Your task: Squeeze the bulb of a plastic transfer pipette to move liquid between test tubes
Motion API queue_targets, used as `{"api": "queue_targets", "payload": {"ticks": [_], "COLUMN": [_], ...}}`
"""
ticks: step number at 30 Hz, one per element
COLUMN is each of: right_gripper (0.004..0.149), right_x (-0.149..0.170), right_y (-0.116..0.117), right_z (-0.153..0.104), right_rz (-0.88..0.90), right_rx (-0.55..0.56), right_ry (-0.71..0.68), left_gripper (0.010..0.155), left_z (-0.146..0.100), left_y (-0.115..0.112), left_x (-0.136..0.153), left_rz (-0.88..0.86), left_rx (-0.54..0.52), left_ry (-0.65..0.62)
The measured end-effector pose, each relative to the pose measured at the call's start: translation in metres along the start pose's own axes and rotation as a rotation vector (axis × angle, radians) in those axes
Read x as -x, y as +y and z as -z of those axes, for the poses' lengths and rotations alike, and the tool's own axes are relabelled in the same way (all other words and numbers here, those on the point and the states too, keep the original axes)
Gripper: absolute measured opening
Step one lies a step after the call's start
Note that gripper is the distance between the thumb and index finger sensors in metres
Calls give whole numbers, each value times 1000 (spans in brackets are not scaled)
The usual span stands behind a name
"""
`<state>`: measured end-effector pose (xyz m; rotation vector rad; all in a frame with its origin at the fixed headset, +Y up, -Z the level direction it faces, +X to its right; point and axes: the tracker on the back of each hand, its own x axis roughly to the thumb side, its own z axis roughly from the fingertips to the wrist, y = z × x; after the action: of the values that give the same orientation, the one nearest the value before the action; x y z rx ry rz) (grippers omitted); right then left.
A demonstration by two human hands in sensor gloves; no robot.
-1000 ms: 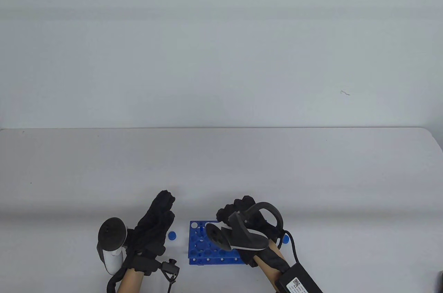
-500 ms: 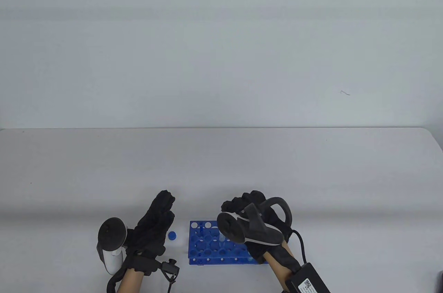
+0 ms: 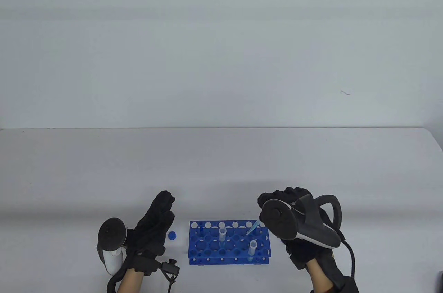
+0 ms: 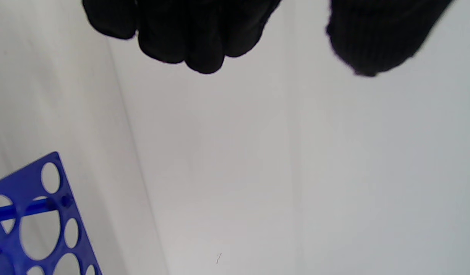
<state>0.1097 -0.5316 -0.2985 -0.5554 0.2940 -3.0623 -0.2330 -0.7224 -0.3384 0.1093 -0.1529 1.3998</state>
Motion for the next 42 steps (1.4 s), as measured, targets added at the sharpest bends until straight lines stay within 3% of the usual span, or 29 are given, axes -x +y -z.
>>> {"api": "queue_targets", "payload": {"ticks": [25, 42], "right_gripper": [47, 41], "right_x": [-23, -29], "right_y": [42, 49], "right_z": [25, 29], "right_rz": [-121, -179], "right_rx": [-237, -223], "right_ry": [-40, -62], "left_gripper": [91, 91], "left_z": [0, 0], "left_y": [0, 0], "left_x": [1, 1], "left_rz": [-1, -2], "left_rx": [0, -1], "left_ry": [3, 3]}}
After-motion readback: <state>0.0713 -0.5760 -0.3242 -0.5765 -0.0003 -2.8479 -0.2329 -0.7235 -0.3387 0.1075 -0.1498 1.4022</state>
